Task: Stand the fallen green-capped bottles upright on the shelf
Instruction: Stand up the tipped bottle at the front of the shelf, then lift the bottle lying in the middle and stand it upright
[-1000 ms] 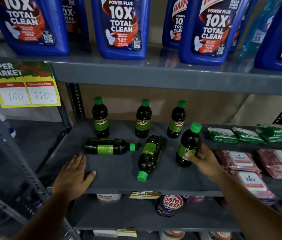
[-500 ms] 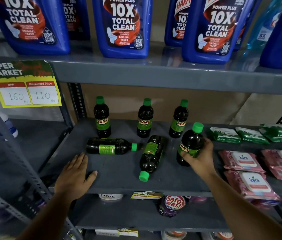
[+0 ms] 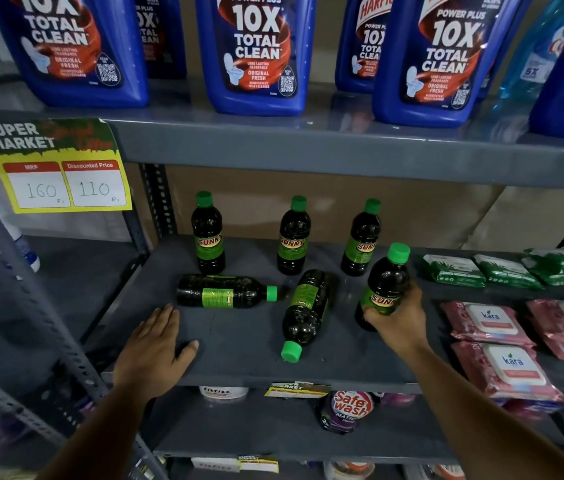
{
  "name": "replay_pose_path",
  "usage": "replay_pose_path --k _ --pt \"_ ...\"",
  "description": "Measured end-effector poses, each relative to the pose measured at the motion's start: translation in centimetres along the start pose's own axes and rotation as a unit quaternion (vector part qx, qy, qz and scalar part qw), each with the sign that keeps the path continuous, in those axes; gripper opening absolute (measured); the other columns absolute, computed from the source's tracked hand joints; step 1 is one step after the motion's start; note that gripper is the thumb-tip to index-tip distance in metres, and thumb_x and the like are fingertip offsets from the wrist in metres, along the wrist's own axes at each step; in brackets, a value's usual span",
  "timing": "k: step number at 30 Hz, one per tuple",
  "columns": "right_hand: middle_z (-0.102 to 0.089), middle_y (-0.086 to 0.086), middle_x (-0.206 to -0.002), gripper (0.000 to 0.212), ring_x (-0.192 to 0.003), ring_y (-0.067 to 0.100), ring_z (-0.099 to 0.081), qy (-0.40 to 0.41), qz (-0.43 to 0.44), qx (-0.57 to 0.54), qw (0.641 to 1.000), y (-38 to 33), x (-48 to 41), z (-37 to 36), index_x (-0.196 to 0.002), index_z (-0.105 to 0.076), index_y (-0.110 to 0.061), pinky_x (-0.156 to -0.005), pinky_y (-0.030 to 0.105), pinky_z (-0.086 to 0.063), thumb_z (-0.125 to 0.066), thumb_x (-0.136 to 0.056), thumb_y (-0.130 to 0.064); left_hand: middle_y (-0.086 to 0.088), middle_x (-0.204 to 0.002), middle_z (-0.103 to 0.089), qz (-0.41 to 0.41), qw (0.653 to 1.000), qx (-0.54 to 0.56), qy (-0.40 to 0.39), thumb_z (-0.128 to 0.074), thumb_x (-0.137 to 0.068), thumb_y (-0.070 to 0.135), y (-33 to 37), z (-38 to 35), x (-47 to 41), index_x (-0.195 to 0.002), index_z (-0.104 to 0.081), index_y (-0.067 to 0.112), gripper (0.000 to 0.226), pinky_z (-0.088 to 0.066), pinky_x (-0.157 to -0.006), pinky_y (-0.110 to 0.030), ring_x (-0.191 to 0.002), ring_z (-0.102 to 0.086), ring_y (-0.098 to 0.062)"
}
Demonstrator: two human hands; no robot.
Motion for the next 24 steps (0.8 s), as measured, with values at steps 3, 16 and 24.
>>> replay_pose_path --k 3,16,24 --pt "-0.053 0.008 -0.130 0.097 -0.121 0.025 -0.052 0.010 0.029 0.002 1.000 -0.6 1.0 0.3 -0.141 -0.029 -0.014 -0.096 0.037 -0.042 -0.087 -0.064 -0.029 -0.007 -0.161 -0.005 0.000 1.000 -0.003 -0.001 -0.002 -0.076 0.071 0.0 0.1 -0.1 -0.150 -0.008 0.009 0.096 -0.008 -0.119 -0.036 -0.147 -0.003 -0.019" --pt "-0.021 0.012 -0.146 0.091 -0.126 0.039 -0.049 -0.215 0.013 0.168 0.962 -7.4 6.9 -8.6 -0.148 -0.020 -0.040 -0.103 0.041 -0.043 -0.064 -0.074 -0.068 -0.009 -0.159 -0.018 -0.003 1.000 0.021 0.018 -0.010 -0.080 0.070 0.0 0.3 0.2 -0.149 -0.019 0.008 0.094 -0.014 -0.117 -0.039 -0.146 -0.013 -0.023" --pt "-0.027 0.013 -0.142 0.085 -0.113 0.036 -0.055 -0.242 -0.024 0.185 0.952 -7.7 6.1 -9.0 -0.147 -0.026 -0.045 -0.097 0.033 -0.047 -0.070 -0.074 -0.051 -0.010 -0.159 -0.017 -0.007 0.999 0.028 0.022 -0.008 -0.079 0.070 0.1 0.5 0.2 -0.149 -0.018 0.007 0.095 -0.013 -0.117 -0.039 -0.146 -0.012 -0.023"
Point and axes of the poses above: each hand's wrist, its own x-axis away from the middle knuckle, its own z-axis out of the back of the hand, y = z × x, the point moved 3 cm from there along -x, towards the middle knuckle
